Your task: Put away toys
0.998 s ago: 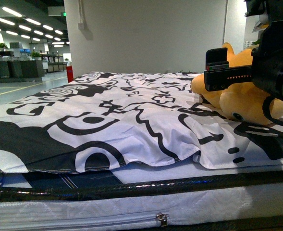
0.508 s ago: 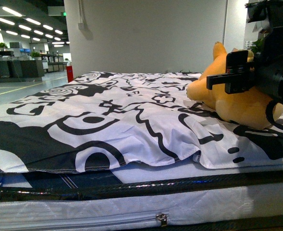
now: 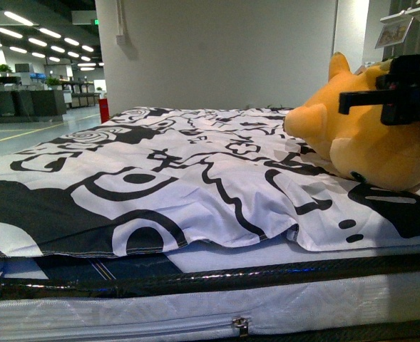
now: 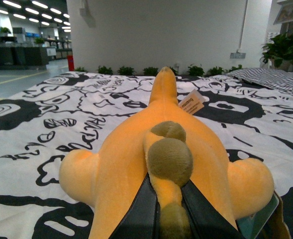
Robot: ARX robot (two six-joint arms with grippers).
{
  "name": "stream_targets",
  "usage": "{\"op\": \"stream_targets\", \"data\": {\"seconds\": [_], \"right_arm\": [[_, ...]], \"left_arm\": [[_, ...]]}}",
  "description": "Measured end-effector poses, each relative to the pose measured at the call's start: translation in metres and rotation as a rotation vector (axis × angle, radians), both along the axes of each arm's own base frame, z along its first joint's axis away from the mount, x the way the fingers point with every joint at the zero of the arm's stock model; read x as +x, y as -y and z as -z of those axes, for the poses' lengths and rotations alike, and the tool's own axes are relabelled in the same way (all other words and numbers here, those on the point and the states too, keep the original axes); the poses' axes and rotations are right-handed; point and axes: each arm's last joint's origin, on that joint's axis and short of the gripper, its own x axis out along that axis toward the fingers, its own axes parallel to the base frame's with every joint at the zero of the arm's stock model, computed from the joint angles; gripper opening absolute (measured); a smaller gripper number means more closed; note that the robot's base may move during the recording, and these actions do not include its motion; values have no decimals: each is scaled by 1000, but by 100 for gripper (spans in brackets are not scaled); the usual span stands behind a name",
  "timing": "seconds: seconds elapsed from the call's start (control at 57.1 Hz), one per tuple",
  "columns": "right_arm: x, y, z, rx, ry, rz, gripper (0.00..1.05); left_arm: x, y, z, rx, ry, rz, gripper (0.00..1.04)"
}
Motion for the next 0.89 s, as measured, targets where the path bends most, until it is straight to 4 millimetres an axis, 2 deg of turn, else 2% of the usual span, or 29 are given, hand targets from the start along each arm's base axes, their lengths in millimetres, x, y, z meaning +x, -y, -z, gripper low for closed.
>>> {"op": "stream_targets", "data": {"seconds": [0.263,0.438,0.701,0.893], "right_arm": [[-22,47,-27,53,51,-40,5],[-56,77,-39,98,77,-53,5],[-118,98,-41,159,91,-90,5],[-163,98,-35,204,88,-150,5]], "left_arm": [[0,0,0,0,0,0,99],[0,0,0,0,0,0,99],[0,0,0,0,0,0,99],[0,0,0,0,0,0,99]]}}
